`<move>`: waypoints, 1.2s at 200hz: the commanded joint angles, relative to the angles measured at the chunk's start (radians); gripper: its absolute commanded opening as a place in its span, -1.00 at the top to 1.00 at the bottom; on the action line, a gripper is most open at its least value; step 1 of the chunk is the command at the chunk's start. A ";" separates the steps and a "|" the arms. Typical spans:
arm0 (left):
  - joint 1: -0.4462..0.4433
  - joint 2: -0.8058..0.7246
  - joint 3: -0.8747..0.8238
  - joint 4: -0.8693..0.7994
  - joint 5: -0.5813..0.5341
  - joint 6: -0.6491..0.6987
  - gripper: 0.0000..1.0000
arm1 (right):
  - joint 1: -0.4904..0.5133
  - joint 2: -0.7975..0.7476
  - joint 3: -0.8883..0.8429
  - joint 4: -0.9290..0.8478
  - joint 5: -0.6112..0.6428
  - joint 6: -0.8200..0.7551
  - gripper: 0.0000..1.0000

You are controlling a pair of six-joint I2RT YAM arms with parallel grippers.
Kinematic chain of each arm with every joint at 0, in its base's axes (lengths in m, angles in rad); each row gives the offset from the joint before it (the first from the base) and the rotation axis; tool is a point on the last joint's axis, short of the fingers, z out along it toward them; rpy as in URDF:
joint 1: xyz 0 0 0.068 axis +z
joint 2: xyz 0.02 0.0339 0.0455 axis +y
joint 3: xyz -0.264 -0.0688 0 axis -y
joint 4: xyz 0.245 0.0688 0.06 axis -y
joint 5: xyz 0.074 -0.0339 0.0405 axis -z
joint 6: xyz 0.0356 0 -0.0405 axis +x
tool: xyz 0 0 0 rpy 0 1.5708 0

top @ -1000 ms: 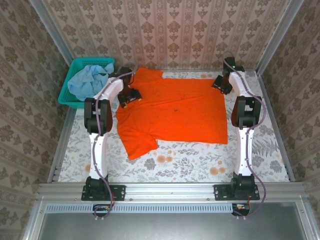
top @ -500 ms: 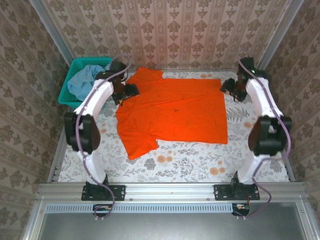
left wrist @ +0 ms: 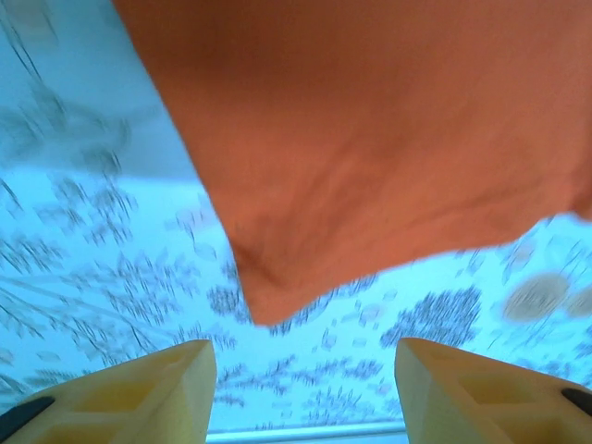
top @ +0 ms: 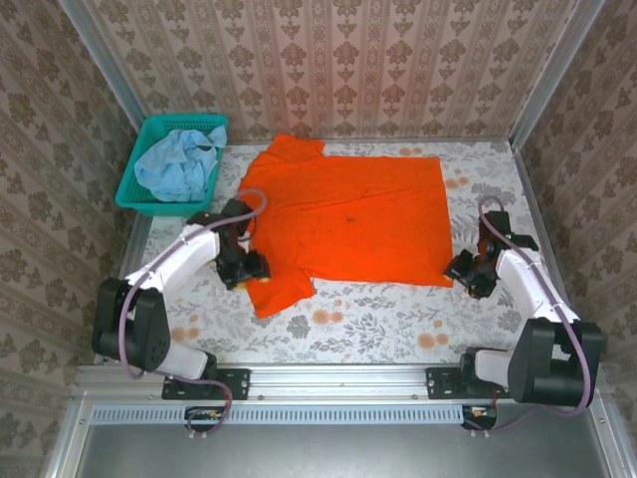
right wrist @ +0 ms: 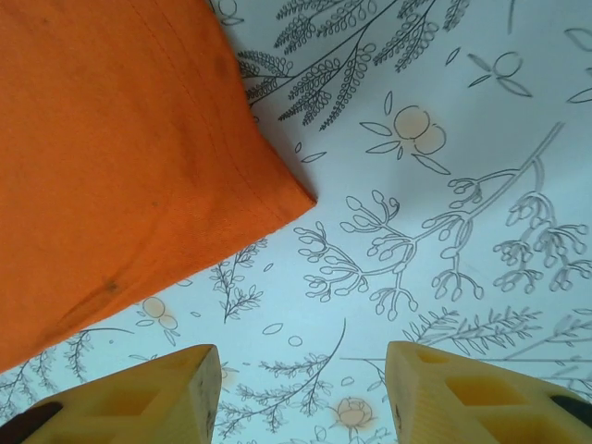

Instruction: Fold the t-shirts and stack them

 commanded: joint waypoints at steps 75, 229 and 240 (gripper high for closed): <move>-0.096 -0.021 -0.125 0.031 -0.006 -0.099 0.04 | -0.001 0.089 -0.062 0.248 -0.079 0.033 0.00; -0.095 0.020 -0.169 0.103 -0.066 -0.093 0.23 | -0.008 0.124 -0.099 0.318 -0.062 0.035 0.06; -0.095 0.023 -0.170 0.113 -0.072 -0.090 0.23 | -0.008 0.124 -0.101 0.322 -0.063 0.035 0.06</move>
